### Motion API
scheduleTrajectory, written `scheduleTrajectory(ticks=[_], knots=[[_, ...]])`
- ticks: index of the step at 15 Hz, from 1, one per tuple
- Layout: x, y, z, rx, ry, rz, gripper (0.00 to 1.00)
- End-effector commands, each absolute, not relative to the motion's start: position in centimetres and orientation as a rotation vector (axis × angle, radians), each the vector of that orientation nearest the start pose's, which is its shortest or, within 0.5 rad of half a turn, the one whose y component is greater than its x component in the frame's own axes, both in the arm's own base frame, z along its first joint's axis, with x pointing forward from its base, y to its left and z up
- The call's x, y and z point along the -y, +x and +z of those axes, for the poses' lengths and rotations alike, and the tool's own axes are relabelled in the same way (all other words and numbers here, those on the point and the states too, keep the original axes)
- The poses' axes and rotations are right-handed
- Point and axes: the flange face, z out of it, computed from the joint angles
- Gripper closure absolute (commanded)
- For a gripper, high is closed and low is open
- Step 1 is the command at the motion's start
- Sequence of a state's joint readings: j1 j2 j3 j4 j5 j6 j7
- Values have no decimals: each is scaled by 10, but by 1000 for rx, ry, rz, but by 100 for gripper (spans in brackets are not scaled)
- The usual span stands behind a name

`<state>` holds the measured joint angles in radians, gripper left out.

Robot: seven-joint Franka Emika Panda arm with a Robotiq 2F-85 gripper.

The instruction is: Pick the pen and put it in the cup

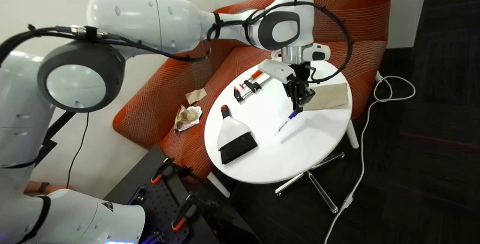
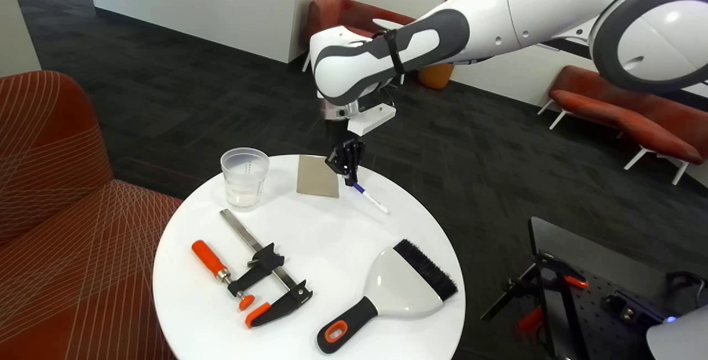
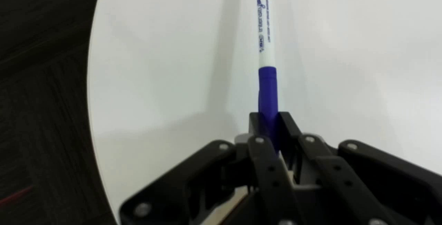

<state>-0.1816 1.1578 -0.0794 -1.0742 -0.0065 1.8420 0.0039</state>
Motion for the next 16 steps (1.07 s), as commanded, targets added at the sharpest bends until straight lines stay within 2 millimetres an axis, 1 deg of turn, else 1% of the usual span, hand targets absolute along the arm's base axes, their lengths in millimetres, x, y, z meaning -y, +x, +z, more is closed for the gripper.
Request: scheduleTrajectory(ticks=[1, 4, 8, 12, 16], knots=[[162, 700, 142, -421, -3055, 418, 96], [154, 709, 182, -472, -3015, 220, 96], [138, 717, 221, -561, -2929, -26, 96], [119, 720, 248, -636, -2837, -271, 96], [102, 715, 266, -690, -2769, -532, 96]])
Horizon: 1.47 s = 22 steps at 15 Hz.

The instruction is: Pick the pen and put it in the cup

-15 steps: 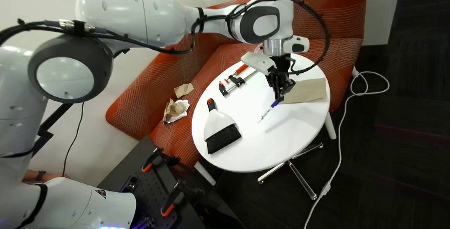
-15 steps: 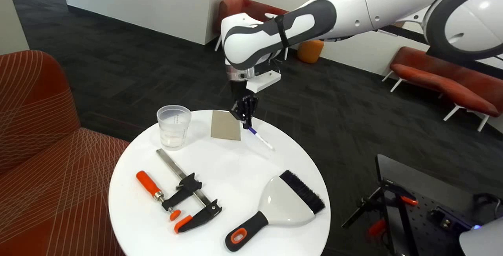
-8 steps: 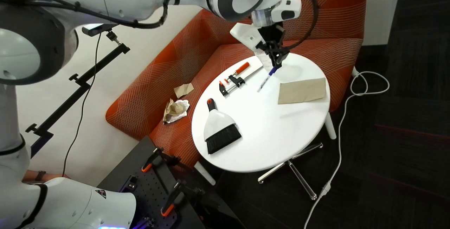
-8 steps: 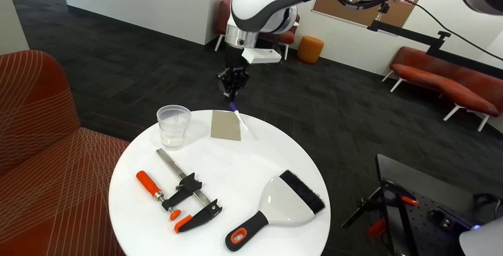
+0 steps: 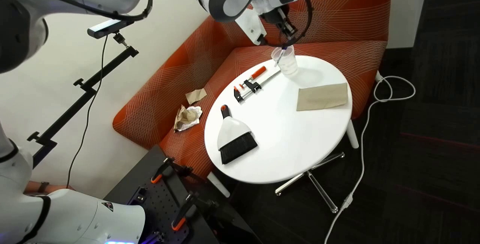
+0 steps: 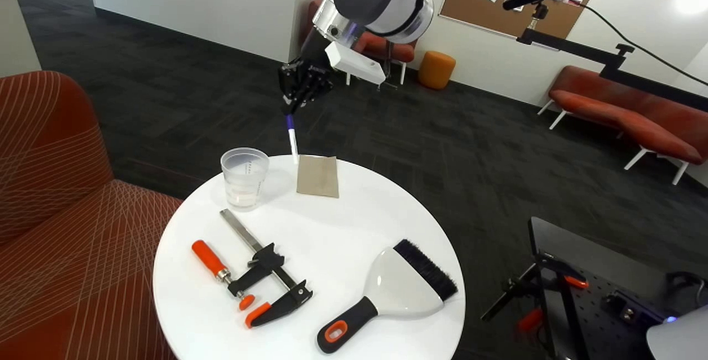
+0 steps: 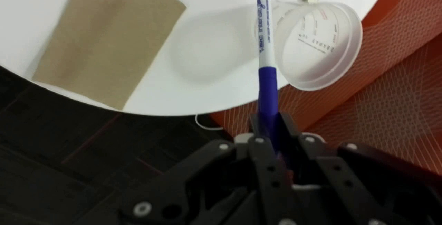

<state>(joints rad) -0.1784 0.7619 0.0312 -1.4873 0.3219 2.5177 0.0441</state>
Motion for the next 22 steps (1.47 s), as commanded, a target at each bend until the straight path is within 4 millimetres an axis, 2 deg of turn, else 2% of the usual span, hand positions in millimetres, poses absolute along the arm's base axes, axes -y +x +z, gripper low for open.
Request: scheduleTrajectory(ticks=[1, 2, 3, 7, 8, 11, 16, 22], knots=[[97, 713, 268, -688, -2768, -571, 96], [93, 709, 266, -687, -2798, -567, 96], [102, 727, 257, -650, -2793, -547, 86], [93, 719, 257, -657, -2797, -551, 86], [94, 719, 257, -659, -2798, -552, 96], [96, 723, 257, -668, -2769, -640, 96], [89, 730, 269, -606, -2732, -868, 96], [70, 731, 267, -471, -2727, -951, 96]])
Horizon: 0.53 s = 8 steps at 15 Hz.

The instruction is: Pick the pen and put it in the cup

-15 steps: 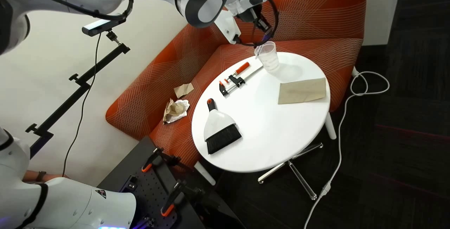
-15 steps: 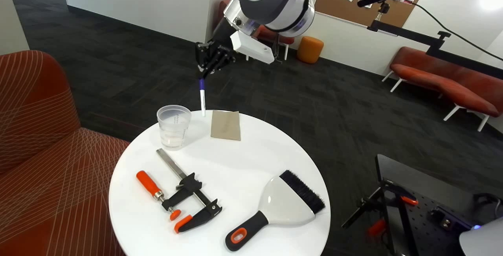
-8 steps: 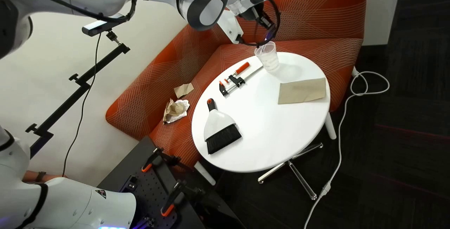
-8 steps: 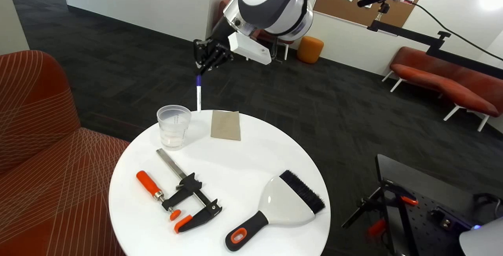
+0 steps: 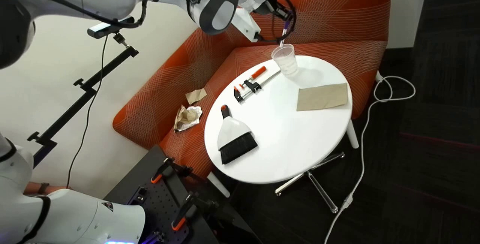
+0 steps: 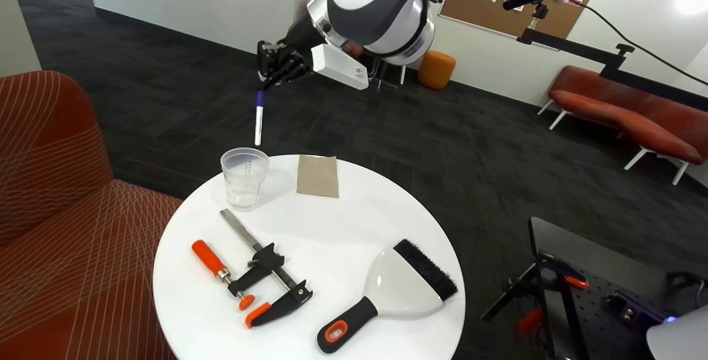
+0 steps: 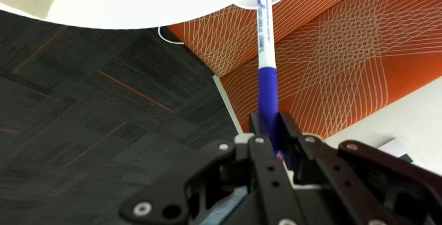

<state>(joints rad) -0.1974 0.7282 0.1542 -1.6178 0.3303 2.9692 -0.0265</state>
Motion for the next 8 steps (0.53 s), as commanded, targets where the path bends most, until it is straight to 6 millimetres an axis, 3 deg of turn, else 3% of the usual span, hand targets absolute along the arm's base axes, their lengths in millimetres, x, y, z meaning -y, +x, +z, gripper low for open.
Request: scheduleTrajectory(ticks=[1, 8], knots=[[66, 731, 265, -443, -2730, -965, 96], [49, 730, 236, -314, -2765, -1048, 96]])
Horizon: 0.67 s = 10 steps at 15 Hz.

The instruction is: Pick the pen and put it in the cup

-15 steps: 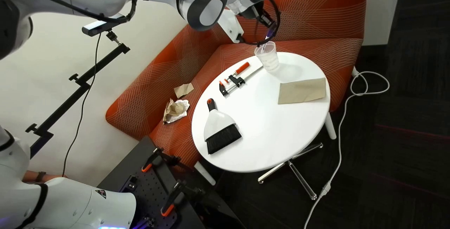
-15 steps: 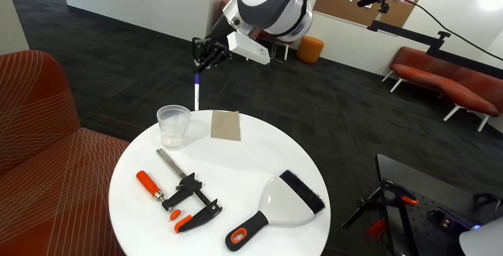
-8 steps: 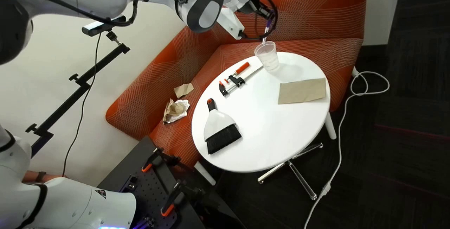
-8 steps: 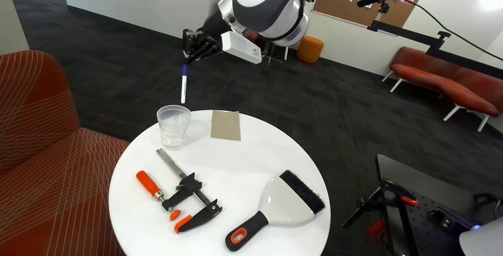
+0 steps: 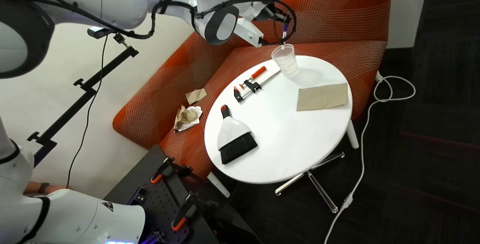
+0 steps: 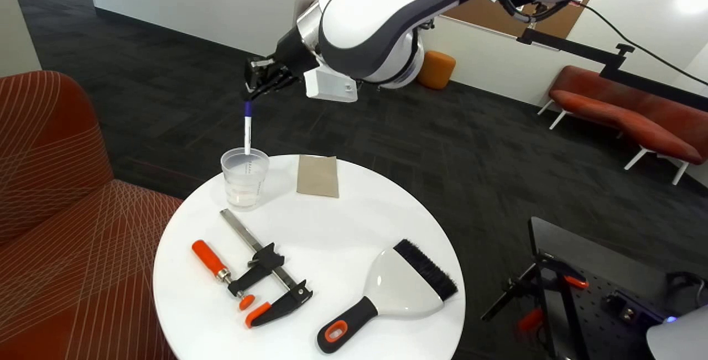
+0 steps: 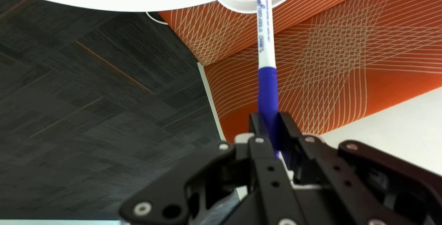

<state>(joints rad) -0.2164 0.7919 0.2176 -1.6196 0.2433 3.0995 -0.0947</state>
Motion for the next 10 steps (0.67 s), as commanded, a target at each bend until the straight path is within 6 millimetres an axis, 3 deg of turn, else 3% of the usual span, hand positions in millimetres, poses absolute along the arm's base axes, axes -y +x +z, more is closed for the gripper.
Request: scheduleTrajectory(ticks=[1, 5, 6, 7, 10], knots=[[48, 730, 232, -302, -2771, -1042, 96], [44, 727, 222, -254, -2793, -1013, 96], [43, 726, 221, -240, -2797, -1010, 91], [42, 726, 221, -227, -2799, -1008, 62], [40, 725, 222, -217, -2798, -1009, 45]])
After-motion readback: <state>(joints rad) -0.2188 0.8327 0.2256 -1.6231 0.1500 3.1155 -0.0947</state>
